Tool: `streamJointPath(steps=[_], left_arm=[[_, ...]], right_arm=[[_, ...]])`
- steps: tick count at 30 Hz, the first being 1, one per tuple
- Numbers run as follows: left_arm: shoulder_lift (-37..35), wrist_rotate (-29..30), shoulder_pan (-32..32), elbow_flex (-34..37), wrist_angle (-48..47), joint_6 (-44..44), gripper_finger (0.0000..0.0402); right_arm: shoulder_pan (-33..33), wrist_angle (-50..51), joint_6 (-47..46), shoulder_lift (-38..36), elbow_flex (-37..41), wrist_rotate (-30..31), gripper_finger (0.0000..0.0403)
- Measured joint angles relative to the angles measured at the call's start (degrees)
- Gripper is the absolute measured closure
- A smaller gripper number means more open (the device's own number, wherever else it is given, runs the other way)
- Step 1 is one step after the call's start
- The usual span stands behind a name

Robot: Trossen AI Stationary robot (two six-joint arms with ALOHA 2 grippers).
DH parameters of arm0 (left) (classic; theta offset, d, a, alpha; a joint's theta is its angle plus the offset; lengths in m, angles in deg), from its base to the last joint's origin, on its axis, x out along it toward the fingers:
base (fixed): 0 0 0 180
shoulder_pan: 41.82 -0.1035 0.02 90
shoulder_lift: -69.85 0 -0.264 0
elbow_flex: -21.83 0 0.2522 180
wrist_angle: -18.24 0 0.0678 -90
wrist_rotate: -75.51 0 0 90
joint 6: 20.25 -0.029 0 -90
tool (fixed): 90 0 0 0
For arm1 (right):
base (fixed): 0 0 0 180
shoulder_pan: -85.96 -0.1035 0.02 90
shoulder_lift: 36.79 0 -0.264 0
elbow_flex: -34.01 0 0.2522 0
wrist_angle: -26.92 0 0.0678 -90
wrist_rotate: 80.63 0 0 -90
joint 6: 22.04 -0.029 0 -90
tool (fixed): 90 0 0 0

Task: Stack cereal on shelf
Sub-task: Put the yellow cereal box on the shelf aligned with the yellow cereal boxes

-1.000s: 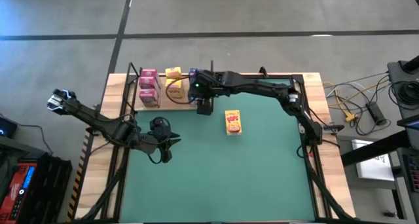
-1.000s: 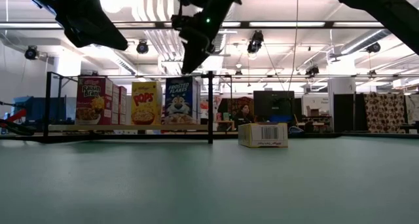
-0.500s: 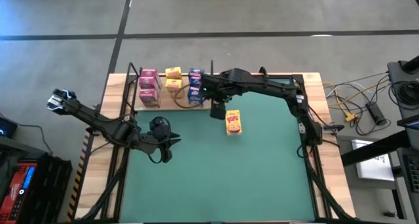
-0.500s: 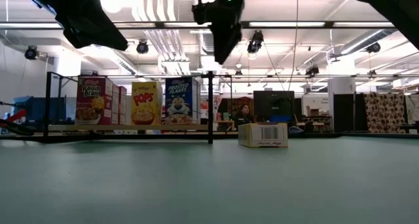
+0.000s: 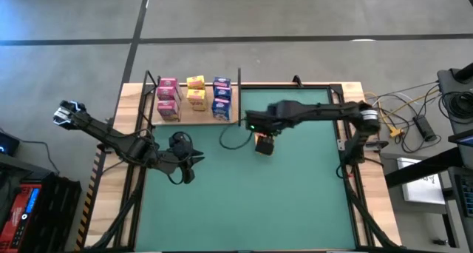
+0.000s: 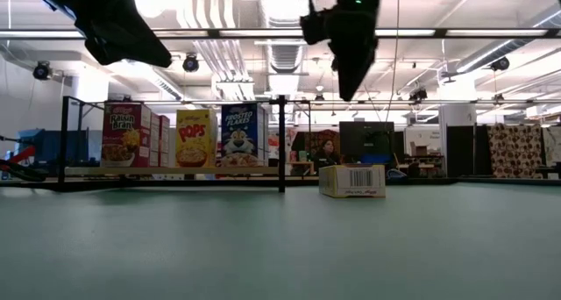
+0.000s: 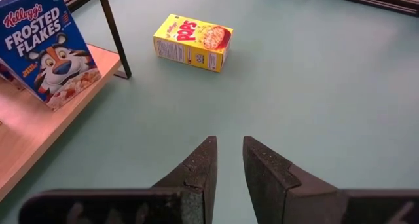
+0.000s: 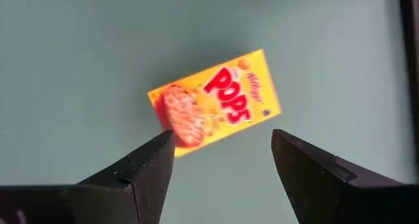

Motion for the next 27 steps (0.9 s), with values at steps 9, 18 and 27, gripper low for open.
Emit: streamJointPath(steps=[9, 18, 27], left_arm=[[1.5, 0.2, 0.0, 0.0, 2.3, 0.7, 0.0345], [3.5, 0.4, 0.0, 0.0, 5.6, 1.6, 0.0345], [5.1, 0.4, 0.0, 0.0, 7.9, 1.5, 0.0345]], right_arm=[[-5.6, -20.5, -10.1, -9.9, 23.5, 0.1, 0.0159], [-11.6, -30.0, -16.1, -10.1, 33.3, 15.3, 0.0178], [-12.2, -35.5, -27.6, -10.2, 38.1, 19.7, 0.0192]])
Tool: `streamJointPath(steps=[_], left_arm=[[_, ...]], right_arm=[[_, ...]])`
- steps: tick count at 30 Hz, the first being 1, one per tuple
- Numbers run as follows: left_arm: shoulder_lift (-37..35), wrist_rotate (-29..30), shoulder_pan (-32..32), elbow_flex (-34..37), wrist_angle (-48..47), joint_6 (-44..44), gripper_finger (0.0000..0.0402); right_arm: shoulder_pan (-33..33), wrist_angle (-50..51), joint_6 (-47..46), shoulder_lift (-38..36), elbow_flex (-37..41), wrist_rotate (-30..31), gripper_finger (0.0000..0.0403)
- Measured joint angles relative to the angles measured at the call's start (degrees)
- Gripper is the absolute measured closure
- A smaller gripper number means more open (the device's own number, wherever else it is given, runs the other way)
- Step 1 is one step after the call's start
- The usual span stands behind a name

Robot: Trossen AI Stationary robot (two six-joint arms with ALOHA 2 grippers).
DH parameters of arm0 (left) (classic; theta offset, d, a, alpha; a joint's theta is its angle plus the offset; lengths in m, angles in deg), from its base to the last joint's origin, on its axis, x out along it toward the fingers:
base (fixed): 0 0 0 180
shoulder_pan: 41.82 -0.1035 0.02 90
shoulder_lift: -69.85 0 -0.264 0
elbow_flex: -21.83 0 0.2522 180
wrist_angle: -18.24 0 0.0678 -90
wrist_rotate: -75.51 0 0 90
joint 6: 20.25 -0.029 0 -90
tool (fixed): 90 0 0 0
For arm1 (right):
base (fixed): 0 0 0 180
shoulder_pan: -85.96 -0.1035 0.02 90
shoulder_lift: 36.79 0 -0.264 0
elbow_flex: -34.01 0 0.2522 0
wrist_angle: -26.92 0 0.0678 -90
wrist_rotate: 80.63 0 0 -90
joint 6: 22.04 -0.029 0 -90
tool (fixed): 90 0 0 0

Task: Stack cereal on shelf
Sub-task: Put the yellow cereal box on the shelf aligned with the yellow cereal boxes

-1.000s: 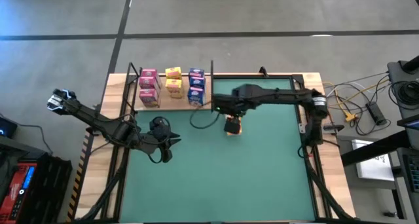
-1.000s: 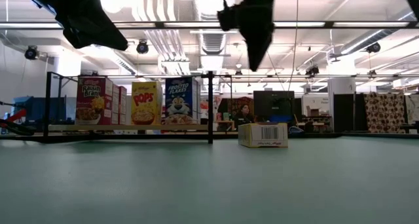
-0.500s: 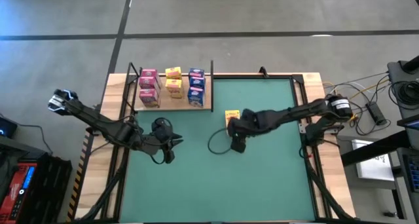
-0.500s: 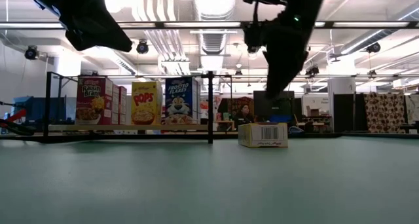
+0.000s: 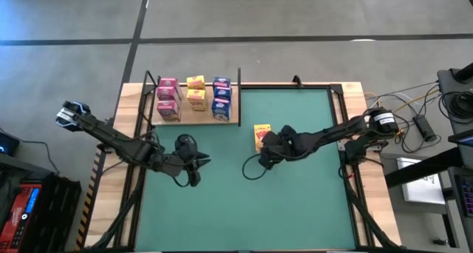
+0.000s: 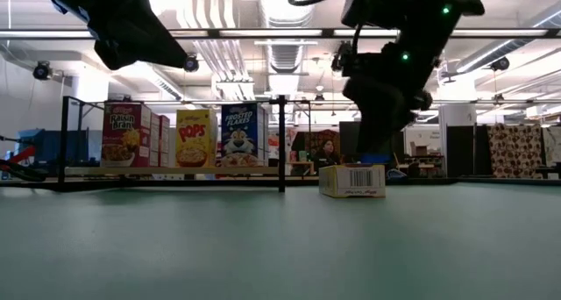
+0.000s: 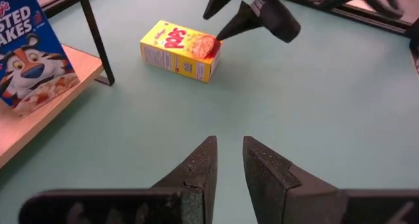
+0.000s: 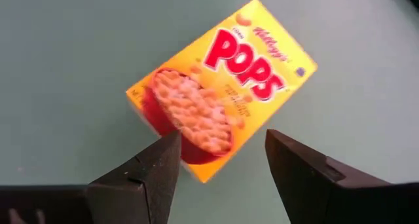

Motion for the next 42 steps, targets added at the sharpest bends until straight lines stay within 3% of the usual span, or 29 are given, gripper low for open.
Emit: streamJointPath(steps=[8, 16, 27, 32, 42], left_arm=[[1.2, 0.1, 0.0, 0.0, 2.5, -1.3, 0.0345], [3.0, 4.4, 0.0, 0.0, 4.9, -1.6, 0.0345], [7.9, 4.6, -0.1, 0.0, 14.7, -3.7, 0.0341], [11.7, 4.6, -0.2, 0.0, 21.8, -6.6, 0.0314], [21.9, 5.7, -1.3, 0.0, 32.8, -8.1, 0.0223]], right_arm=[[0.0, -7.9, -5.4, 0.5, 5.0, 0.3, 0.0206], [-1.7, -8.3, -6.4, 0.4, 5.9, -0.1, 0.0211], [-7.5, -8.2, -9.4, 0.6, 6.7, -2.5, 0.0211], [-8.1, -8.4, -10.1, 1.2, 7.2, -1.5, 0.0211], [-8.0, -10.4, -8.2, 3.4, 7.2, -0.2, 0.0211]])
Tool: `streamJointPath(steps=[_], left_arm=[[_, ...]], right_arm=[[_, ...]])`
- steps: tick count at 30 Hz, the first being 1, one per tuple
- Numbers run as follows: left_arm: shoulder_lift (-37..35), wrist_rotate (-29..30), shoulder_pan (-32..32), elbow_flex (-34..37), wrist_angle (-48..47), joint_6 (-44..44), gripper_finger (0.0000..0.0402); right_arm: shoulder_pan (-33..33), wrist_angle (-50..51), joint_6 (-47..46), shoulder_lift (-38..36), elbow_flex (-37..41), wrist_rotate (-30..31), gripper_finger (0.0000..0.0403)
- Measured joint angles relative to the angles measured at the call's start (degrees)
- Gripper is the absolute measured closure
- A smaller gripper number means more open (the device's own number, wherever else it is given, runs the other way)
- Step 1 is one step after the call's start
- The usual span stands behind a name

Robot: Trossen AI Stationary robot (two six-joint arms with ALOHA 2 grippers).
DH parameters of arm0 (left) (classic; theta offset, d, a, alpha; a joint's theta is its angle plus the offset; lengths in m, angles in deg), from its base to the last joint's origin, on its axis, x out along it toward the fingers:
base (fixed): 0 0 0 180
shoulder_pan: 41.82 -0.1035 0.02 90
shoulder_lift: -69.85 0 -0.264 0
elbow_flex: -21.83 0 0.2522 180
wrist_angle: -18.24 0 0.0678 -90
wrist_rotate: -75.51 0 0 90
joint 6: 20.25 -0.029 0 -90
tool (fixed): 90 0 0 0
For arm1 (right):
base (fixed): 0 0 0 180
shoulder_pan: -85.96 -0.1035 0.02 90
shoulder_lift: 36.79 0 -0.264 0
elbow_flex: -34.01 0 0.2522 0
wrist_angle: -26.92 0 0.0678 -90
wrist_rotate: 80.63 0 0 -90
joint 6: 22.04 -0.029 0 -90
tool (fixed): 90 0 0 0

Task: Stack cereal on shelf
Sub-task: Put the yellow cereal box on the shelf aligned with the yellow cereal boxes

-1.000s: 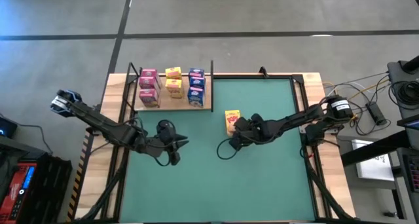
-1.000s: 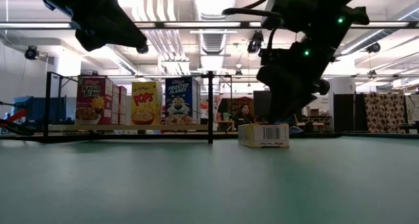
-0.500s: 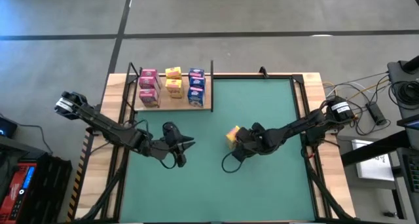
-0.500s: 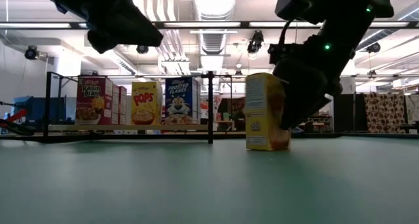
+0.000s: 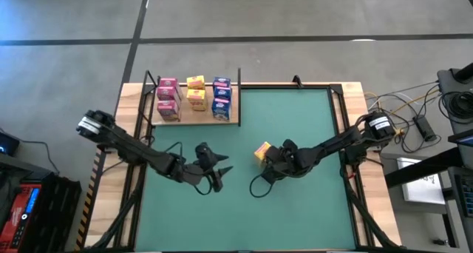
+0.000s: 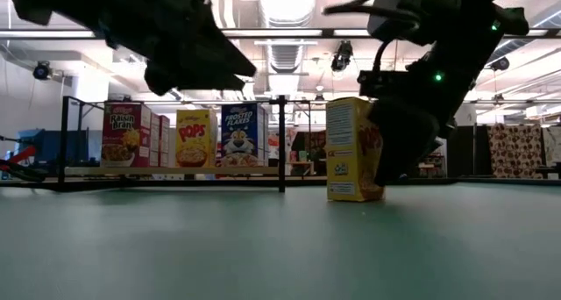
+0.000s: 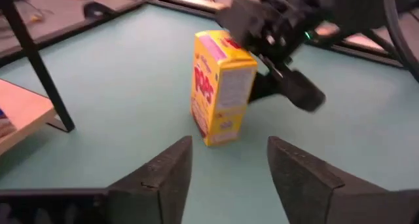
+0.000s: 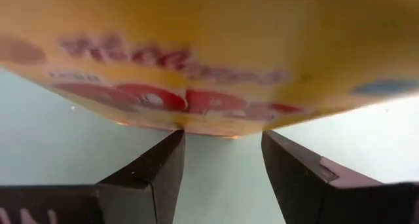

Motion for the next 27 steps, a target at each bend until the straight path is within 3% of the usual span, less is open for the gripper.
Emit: streamJointPath(steps=[7, 13, 19, 27], left_arm=[[7.0, 9.1, -0.2, 0.0, 9.7, -1.7, 0.0205], [14.1, 10.8, -0.4, 0.0, 21.9, -5.3, 0.0205], [19.5, 10.9, -0.4, 0.0, 33.4, -11.8, 0.0205], [25.5, 10.9, -0.9, -2.8, 36.1, -13.1, 0.0205]], right_arm=[[-0.7, 0.9, 1.7, -0.7, 0.0, -0.5, 0.0211], [-1.1, 1.6, 4.8, -2.5, 0.0, -0.5, 0.0211], [-1.1, 9.8, 7.4, -5.2, 0.0, -0.3, 0.0211], [-1.1, 12.2, 27.9, -8.3, 1.3, 5.7, 0.0211]])
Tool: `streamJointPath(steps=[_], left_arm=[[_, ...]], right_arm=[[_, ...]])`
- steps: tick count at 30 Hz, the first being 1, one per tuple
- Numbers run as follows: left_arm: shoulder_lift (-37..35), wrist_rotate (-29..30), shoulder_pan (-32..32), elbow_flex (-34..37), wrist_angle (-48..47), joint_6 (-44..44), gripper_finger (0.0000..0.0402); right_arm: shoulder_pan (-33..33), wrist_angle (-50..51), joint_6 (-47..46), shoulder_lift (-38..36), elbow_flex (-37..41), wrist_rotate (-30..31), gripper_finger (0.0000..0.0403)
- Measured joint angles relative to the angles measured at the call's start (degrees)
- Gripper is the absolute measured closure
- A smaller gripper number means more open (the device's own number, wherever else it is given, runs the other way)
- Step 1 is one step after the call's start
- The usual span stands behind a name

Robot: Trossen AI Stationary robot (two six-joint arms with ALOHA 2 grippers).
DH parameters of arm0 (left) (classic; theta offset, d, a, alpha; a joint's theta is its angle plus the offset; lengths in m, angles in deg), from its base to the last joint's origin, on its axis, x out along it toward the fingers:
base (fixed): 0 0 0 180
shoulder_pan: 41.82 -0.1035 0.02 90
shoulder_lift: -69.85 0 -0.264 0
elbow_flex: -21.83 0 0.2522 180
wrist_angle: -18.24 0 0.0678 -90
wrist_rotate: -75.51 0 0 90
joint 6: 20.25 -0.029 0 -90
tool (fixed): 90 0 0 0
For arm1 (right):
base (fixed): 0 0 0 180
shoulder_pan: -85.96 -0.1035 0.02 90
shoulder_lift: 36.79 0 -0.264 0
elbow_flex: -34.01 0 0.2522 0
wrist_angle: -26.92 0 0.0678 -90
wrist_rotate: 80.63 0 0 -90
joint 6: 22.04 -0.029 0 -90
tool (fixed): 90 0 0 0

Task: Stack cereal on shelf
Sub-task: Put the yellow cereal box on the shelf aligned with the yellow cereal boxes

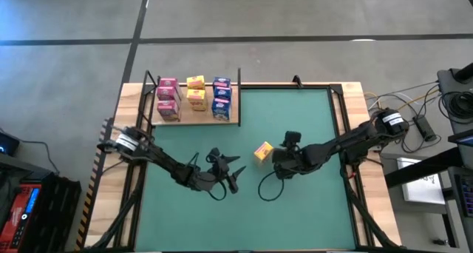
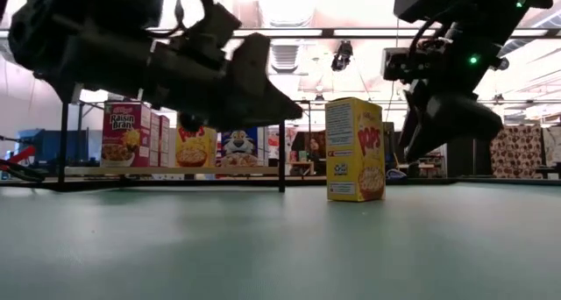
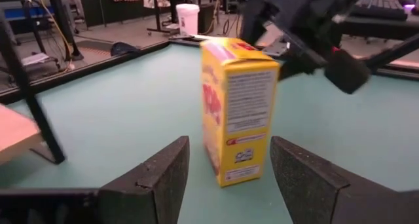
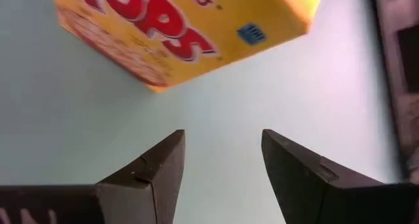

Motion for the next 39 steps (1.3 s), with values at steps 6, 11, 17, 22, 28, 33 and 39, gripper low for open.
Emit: streamJointPath(steps=[6, 11, 17, 22, 28, 33, 39], left_arm=[[4.9, 0.0, -0.1, -5.9, 0.0, -3.3, 0.0205], [7.0, 4.3, -0.2, -8.6, -0.1, -4.1, 0.0205], [7.2, 5.7, -0.4, -8.6, -0.1, -2.3, 0.0205], [7.2, 4.9, -0.4, -8.6, 0.0, -1.0, 0.0205], [7.2, 3.0, -0.6, -8.6, 0.0, -1.0, 0.0205], [7.2, 3.5, -1.4, -8.6, -0.2, -1.3, 0.0205], [7.2, 2.8, -2.0, -8.6, -0.5, -1.7, 0.0205]], right_arm=[[0.3, -4.1, 6.8, 0.6, 1.2, 3.2, 0.0211], [0.3, -9.7, 9.1, 1.0, 2.2, -0.9, 0.0211], [0.1, -14.0, 9.3, 1.0, 2.4, -2.6, 0.0211], [0.1, -18.1, 9.6, 1.0, 2.4, -6.0, 0.0211], [0.1, -21.3, 9.6, 1.0, 2.4, -7.7, 0.0211], [0.1, -22.2, 9.5, 1.0, 2.4, -7.9, 0.0211], [0.1, -22.4, 9.5, 1.0, 2.4, -9.3, 0.0211]])
